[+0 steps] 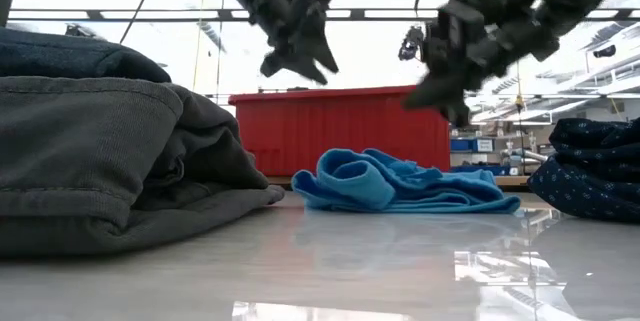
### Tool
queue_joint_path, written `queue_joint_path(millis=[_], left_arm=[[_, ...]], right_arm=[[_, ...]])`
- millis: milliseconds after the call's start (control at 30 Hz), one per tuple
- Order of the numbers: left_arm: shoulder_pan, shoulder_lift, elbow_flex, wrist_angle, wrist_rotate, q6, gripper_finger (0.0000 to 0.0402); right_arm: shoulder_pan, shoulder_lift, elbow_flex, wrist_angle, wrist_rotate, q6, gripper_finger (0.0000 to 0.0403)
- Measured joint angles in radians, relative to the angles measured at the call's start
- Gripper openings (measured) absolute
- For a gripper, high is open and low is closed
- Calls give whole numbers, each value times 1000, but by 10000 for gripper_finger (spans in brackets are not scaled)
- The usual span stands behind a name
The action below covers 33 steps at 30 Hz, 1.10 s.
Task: Fold laundry
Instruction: Adjust the red bin
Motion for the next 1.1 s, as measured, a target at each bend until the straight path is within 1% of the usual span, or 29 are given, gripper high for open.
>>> queue_joint_path(millis=[100, 200, 300, 367, 433, 500, 567, 633, 700, 733, 800, 900, 967, 1067, 1100], left_arm=[[118, -27, 54, 16, -53, 113, 164], [254, -19, 100, 71, -84, 212, 157], [388, -18, 116, 230, -108, 314, 154], [476, -17, 114, 357, -109, 352, 153], [559, -13, 105, 476, -110, 360, 153], [636, 11, 105, 572, -110, 336, 153], [702, 52, 104, 607, -102, 267, 153], [752, 106, 102, 621, -40, 205, 153], [787, 158, 102, 621, 40, 155, 153], [799, 181, 103, 633, 58, 160, 153], [819, 210, 109, 653, 108, 152, 153], [829, 228, 111, 650, 121, 162, 153], [827, 226, 110, 646, 123, 166, 153], [821, 215, 109, 614, 142, 188, 153], [818, 210, 109, 594, 155, 188, 153]], right_arm=[[-88, -35, 66, 6, 47, -137, 25], [-174, -8, 165, 0, 66, -207, 20], [-244, 48, 290, 5, 70, -266, 16], [-284, 95, 383, -20, 91, -317, 14], [-324, 150, 486, -47, 144, -374, 13], [-376, 206, 592, -96, 209, -410, 13], [-436, 273, 700, -147, 263, -427, 15], [-496, 344, 799, -198, 271, -430, 17], [-553, 420, 892, -238, 209, -432, 17], [-578, 455, 933, -266, 163, -435, 17], [-619, 525, 1012, -333, 110, -436, 17], [-662, 613, 1104, -465, 99, -431, 16], [-684, 658, 1158, -532, 69, -414, 16], [-708, 700, 1201, -618, -64, -406, 16], [-709, 705, 1202, -632, -93, -407, 16]])
